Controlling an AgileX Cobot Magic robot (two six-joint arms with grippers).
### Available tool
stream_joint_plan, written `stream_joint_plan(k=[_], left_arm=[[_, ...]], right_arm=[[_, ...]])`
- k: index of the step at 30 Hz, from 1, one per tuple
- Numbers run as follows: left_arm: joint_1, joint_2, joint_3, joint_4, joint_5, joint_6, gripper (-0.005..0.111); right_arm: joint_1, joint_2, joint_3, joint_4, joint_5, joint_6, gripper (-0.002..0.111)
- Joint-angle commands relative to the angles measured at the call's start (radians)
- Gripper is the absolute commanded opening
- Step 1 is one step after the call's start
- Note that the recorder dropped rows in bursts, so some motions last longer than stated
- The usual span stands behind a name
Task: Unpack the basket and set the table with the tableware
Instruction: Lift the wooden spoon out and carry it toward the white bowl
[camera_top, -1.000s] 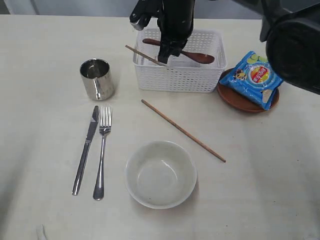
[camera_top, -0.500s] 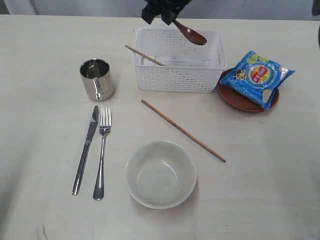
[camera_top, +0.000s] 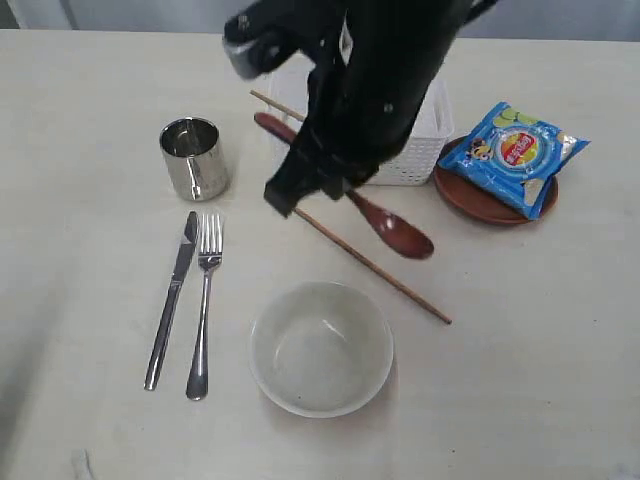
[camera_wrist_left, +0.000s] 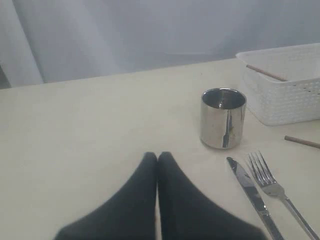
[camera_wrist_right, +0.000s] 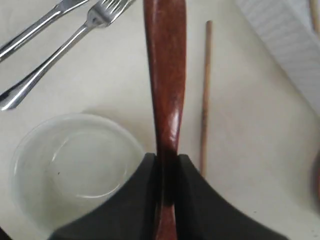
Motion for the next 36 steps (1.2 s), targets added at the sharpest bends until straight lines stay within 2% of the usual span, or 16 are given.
stream_joint_plan(k=[1,7,13,16,36], left_arm=[[0.0,-0.003,0.002,-0.003,-0.008,-0.003,0.0],[0.0,-0.003,0.002,-0.003,-0.008,-0.003,0.0],[0.0,-0.003,0.002,-0.003,-0.008,-0.003,0.0],[0.0,-0.003,0.002,-0.003,-0.008,-0.003,0.0],[0.0,-0.003,0.002,-0.003,-0.008,-0.003,0.0]], right_arm=[[0.091,-0.033,0.161,0.005,-0.155,0.02,-0.001],[0.127,-0.001,0.226,0.092,-0.392,0.012,-0.001],[0.127,0.001,0.298,0.095,-0.469,-0.034,-0.001],[0.127,0.001,0.352,0.095,-0.571,-0.037,-0.001],[0.123,0.001,0.364,0.088,-0.62,-0.018,-0.001]])
